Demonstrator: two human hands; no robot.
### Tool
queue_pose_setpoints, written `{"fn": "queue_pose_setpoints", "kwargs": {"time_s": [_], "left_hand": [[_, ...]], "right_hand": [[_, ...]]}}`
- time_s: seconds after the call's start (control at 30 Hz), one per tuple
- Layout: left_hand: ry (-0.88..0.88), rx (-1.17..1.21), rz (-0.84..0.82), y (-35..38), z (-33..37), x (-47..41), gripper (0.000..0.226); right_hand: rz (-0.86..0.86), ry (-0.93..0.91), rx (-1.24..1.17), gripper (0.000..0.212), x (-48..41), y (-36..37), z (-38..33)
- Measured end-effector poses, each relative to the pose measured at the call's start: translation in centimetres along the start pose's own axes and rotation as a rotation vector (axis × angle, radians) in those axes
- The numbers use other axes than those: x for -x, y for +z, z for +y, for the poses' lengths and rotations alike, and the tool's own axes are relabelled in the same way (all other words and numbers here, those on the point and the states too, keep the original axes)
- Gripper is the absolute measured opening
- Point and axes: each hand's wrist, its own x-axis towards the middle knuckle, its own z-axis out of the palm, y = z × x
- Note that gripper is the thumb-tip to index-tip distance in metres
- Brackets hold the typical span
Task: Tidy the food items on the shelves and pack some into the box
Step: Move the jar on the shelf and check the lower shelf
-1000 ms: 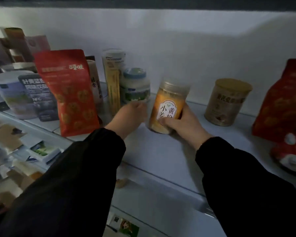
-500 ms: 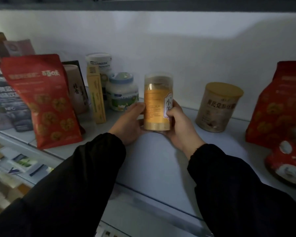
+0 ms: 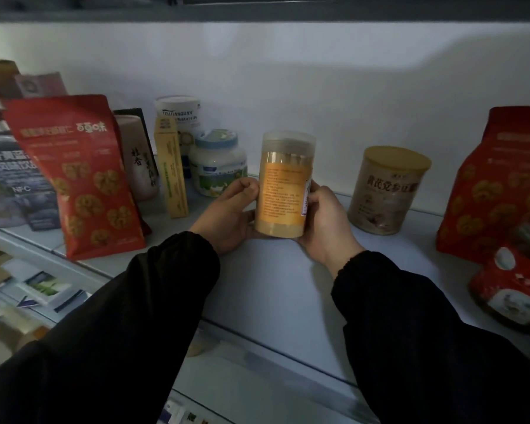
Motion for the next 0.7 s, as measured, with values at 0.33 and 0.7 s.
{"fn": "queue_pose_setpoints", "kwargs": {"time_s": [0.33,0.7], "left_hand": [[-0.030,-0.027,-0.036,-0.50,-0.18,-0.43,0.042],[-0.033,-0.012,0.045,-0.50,-0.45,-0.75,0.032]], "right_hand": [[-0.010,-0.010,0.012,0.039,-0.14,-0.25,0.20],[-0.020,-0.073,0.088,0.032,0.50,0.41,-0.22]]}}
